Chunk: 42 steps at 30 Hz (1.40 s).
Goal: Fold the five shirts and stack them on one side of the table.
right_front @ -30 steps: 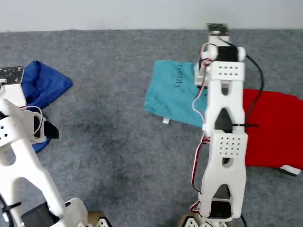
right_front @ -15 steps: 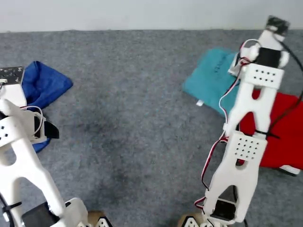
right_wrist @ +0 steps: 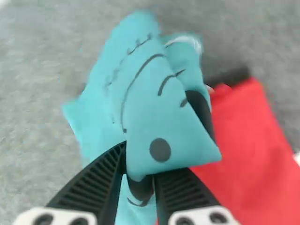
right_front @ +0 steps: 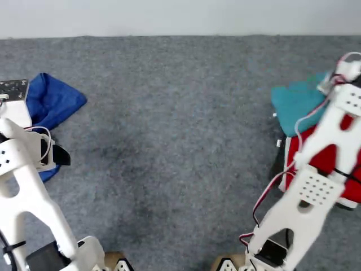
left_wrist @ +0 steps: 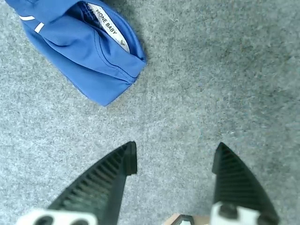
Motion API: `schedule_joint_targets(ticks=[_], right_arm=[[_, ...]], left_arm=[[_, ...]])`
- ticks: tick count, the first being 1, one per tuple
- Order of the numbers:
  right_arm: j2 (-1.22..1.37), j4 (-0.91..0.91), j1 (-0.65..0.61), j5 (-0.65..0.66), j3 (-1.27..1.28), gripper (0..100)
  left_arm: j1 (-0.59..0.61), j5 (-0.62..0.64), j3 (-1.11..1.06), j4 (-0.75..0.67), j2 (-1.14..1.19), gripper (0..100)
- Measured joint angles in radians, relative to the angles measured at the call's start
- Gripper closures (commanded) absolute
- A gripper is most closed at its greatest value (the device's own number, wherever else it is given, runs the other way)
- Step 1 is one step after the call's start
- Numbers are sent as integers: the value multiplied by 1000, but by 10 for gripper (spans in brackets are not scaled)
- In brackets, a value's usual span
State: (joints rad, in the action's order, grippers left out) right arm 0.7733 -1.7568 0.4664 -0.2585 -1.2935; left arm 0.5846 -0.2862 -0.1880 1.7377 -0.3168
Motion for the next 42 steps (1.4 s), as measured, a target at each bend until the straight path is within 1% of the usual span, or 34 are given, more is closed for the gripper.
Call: schedule_joint_targets(ticks=[7,11,16,21,25,30,34,39,42], right_arm=[[-153,0,86,20,281,990],[-212,0,100,64,410,990],[-255,0,149,137,439,990],[-258,0,239,219,445,990],[-249,0,285,299,509,990],[-127,3,290,368,632,990],[-9,6,278,382,647,990],[15,11,272,382,644,990],[-14,11,272,382,654,990]], left_arm=[[-2,0,0,0,0,732],[-55,0,-31,0,0,732],[-120,0,-60,0,0,732],[-120,0,-63,0,0,732],[-126,0,-63,0,0,732],[-129,0,-63,0,0,732],[-126,0,-63,0,0,732],[-126,0,-63,0,0,732],[-126,0,-63,0,0,732]])
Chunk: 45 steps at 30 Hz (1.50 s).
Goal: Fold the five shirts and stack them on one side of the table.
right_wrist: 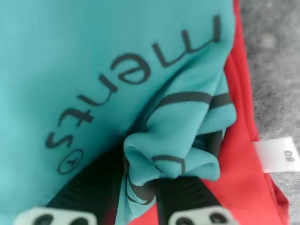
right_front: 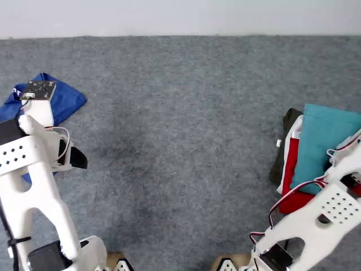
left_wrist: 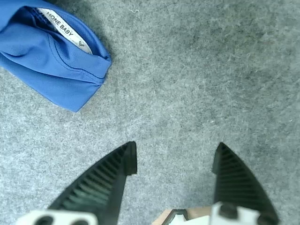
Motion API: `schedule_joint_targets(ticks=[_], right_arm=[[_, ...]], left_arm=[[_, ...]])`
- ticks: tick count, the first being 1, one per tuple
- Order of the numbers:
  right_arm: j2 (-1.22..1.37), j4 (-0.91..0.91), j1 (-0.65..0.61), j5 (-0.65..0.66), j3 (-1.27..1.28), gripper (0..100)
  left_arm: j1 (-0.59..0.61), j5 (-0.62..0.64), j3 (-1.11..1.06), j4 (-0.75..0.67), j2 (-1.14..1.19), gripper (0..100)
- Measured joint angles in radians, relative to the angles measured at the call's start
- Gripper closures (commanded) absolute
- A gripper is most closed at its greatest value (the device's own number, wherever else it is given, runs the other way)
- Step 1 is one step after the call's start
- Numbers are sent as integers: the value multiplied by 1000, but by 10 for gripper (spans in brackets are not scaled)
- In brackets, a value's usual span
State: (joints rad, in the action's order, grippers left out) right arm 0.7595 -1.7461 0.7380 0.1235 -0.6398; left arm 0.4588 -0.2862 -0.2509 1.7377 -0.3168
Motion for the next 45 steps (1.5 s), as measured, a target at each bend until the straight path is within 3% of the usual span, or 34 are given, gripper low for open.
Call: schedule_joint_targets(ticks=[7,17,22,30,45], right_arm=[[-203,-8,-2,6,91,990],[-637,-8,3,75,420,990],[-658,106,60,91,601,990],[-658,440,86,94,872,990],[-637,387,166,141,801,967]], left_arm=[[0,0,0,0,0,732],[0,0,0,0,0,732],[0,0,0,0,0,732],[0,0,0,0,0,732],[0,0,0,0,0,732]])
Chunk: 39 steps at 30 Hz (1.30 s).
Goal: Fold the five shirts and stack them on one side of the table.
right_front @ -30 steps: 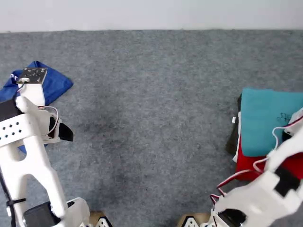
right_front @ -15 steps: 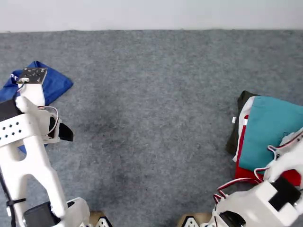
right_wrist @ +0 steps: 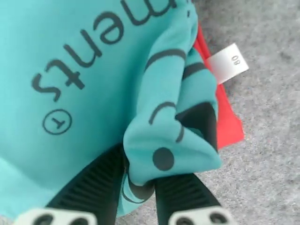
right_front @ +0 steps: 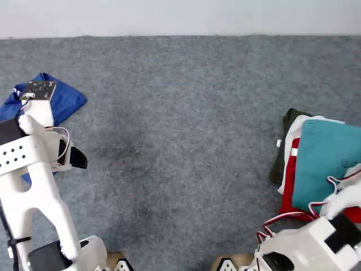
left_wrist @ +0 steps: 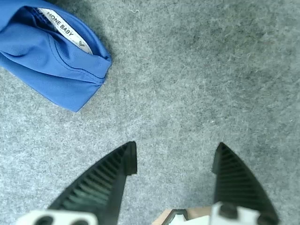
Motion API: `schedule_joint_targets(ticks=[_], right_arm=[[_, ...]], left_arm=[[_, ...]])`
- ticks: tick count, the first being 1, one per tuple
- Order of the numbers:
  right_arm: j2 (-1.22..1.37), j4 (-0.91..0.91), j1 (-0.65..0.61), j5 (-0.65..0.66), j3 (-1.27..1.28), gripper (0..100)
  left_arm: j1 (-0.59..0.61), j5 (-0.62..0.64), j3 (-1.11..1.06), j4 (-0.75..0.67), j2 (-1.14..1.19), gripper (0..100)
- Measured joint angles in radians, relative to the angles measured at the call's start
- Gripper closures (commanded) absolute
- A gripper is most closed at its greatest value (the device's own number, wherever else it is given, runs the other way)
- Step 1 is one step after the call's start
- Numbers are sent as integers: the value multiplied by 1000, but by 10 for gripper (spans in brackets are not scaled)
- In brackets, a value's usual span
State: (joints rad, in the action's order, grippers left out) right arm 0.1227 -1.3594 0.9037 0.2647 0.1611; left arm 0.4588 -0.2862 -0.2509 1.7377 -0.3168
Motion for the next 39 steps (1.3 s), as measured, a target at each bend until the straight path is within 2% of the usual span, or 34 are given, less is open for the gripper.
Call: schedule_joint_targets(ticks=[7,10,15,18,24,27,30,39], right_arm=[[3,-95,37,6,-35,675],[3,-195,54,6,-114,612],[3,-381,61,6,-344,608],[3,-391,48,-2,-430,608],[18,-379,-180,-97,-454,608],[41,-310,-299,-149,-454,608],[84,-224,-365,-192,-454,608],[302,-23,-399,-252,-454,608]], left_arm=[[0,0,0,0,0,732],[0,0,0,0,0,732],[0,0,0,0,0,732],[0,0,0,0,0,732],[0,0,0,0,0,732],[0,0,0,0,0,732],[0,0,0,0,0,732],[0,0,-2,0,0,732]])
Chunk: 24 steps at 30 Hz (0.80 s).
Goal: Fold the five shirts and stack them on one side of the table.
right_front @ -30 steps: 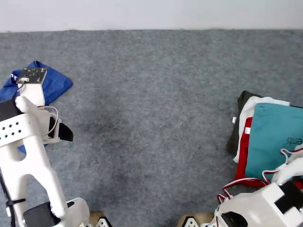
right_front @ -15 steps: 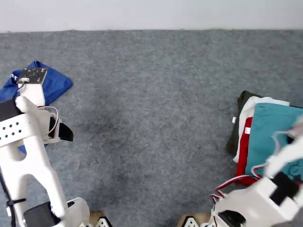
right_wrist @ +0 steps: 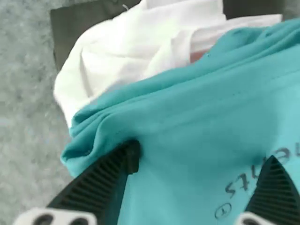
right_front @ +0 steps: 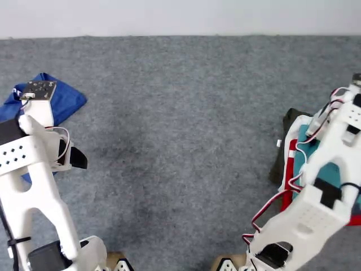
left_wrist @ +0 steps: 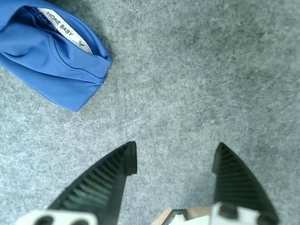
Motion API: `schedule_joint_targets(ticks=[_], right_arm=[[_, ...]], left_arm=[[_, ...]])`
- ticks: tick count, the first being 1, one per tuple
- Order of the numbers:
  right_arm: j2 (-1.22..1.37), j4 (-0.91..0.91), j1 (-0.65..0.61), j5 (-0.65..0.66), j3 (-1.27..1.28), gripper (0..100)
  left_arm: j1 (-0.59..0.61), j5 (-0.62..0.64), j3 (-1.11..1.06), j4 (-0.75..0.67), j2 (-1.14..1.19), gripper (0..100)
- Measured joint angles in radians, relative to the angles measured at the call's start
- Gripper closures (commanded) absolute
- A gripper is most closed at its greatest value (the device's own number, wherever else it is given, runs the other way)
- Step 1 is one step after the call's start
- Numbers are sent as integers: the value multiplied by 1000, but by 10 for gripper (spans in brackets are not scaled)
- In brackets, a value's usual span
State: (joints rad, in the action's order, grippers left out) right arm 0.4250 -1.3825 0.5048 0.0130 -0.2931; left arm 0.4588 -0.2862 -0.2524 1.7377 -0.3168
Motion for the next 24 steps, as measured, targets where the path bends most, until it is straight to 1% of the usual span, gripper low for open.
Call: schedule_joint_targets(ticks=[5,9,14,17,20,24], right_arm=[[61,55,-5,-11,-15,608],[32,34,-5,-11,-15,608],[-173,-110,-3,-11,-14,608],[-341,-206,-3,48,-14,608],[-460,-278,-17,135,-14,608],[-489,-358,-37,207,-14,608]], left_arm=[[0,0,0,0,0,732],[0,0,0,0,0,732],[0,0,0,0,0,732],[8,25,0,-6,0,732],[69,63,0,-41,0,732],[189,72,40,-95,0,732]])
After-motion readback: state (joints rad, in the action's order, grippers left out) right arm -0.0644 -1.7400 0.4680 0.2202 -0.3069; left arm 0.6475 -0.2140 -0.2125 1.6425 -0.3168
